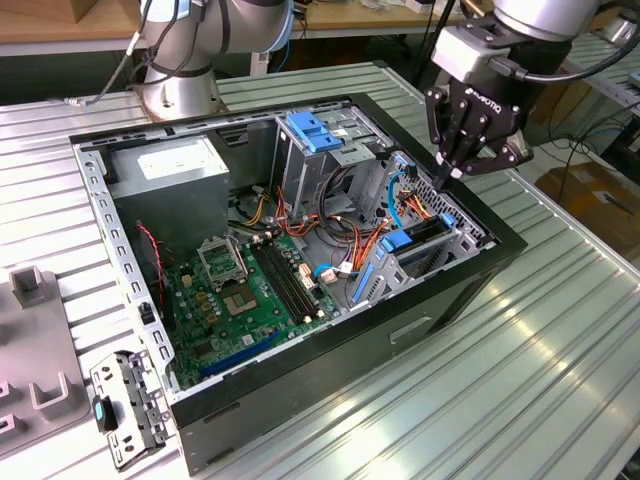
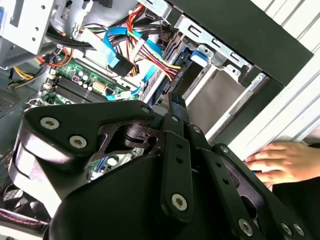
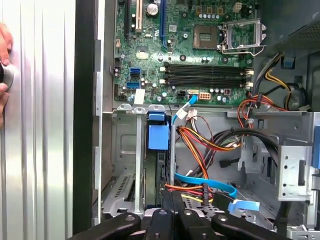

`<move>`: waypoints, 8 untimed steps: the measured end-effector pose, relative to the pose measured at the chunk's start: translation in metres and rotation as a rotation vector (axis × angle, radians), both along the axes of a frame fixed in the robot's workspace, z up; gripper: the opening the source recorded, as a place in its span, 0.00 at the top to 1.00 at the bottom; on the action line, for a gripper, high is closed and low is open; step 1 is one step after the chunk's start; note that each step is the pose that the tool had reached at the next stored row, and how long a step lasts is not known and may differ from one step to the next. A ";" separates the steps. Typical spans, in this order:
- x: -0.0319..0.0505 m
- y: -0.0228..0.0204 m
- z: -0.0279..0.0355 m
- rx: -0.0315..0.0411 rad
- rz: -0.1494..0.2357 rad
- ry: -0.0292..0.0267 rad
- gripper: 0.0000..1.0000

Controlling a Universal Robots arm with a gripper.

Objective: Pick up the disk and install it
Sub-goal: 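Insert the second disk wire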

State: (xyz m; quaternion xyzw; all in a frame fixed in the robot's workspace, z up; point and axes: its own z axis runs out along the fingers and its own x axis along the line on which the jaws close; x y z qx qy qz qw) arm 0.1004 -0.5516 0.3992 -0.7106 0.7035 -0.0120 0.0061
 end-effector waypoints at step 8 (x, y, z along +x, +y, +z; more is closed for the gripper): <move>0.0000 0.0158 0.0047 -0.0039 0.000 0.0066 0.89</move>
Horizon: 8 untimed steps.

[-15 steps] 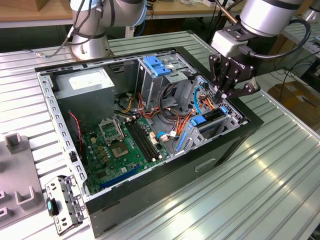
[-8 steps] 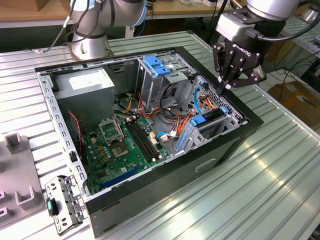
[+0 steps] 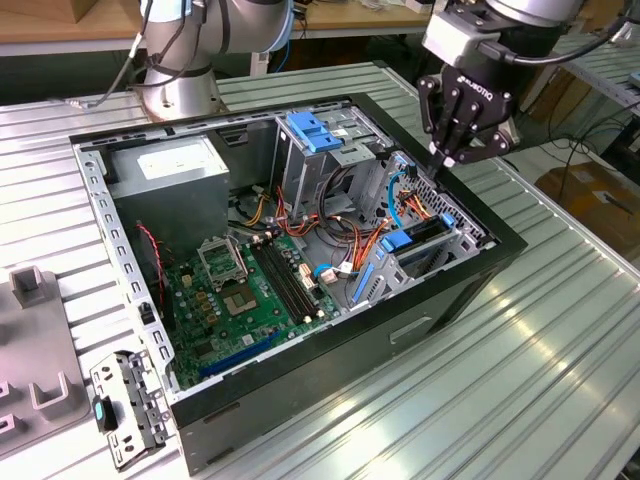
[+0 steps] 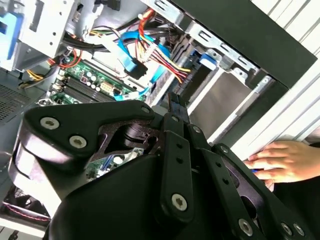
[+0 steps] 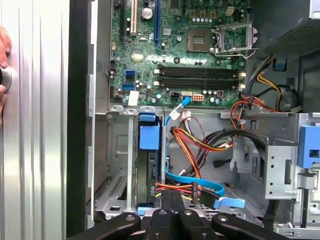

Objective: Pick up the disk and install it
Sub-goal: 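Insert the second disk wire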

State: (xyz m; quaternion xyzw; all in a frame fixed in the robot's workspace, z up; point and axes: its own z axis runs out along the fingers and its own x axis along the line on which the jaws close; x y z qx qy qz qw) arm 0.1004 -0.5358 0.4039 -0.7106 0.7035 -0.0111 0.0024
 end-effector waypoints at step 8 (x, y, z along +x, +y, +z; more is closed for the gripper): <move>-0.0003 0.0250 -0.0020 -0.0261 0.004 0.0099 0.89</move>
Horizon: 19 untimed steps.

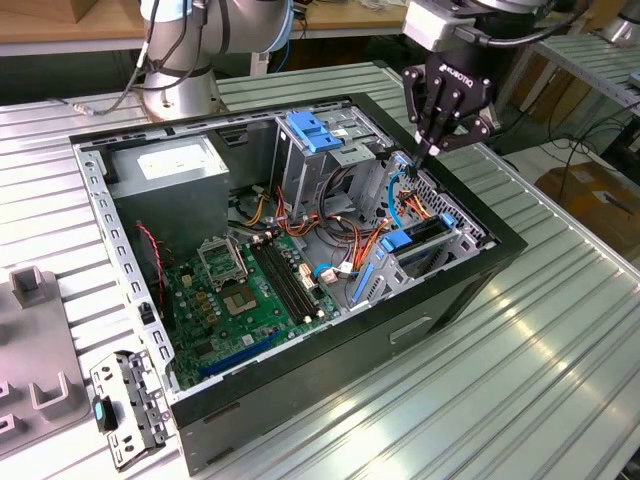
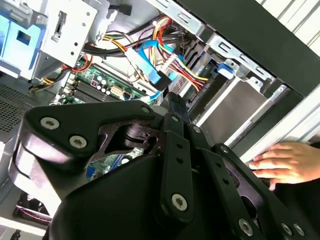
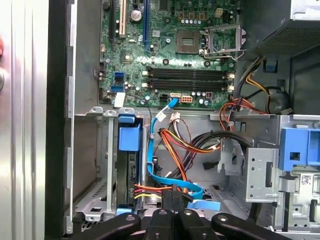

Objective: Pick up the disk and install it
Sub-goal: 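Insert the second disk wire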

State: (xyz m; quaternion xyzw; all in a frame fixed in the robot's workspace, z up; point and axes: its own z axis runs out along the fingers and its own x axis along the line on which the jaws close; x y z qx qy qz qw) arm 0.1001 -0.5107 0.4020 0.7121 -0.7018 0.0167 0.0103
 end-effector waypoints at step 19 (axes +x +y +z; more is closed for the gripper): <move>0.0004 0.0252 -0.0085 -0.0822 0.000 0.0340 0.89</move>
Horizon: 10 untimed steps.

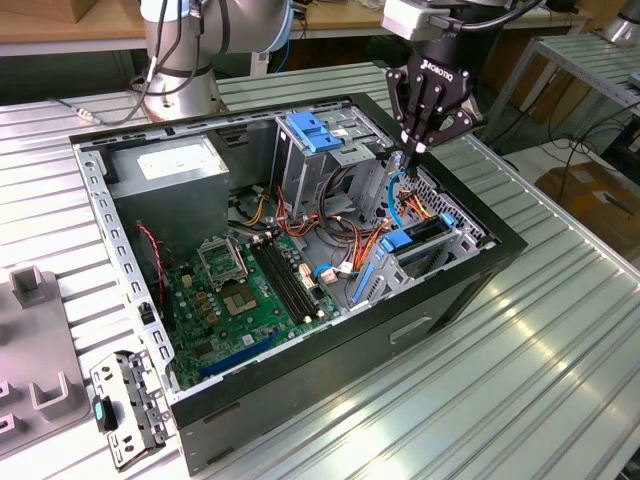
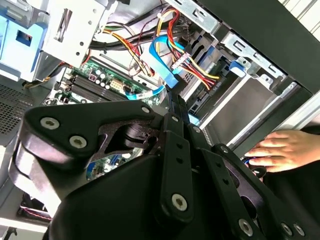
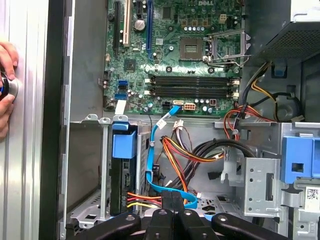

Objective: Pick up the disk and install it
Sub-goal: 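Insert the second disk wire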

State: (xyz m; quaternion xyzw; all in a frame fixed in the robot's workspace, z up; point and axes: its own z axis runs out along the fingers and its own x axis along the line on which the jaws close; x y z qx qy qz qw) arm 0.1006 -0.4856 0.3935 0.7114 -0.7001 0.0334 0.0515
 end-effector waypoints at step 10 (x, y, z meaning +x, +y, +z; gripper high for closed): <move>0.0000 0.0000 0.0000 -0.0026 0.000 0.0001 0.82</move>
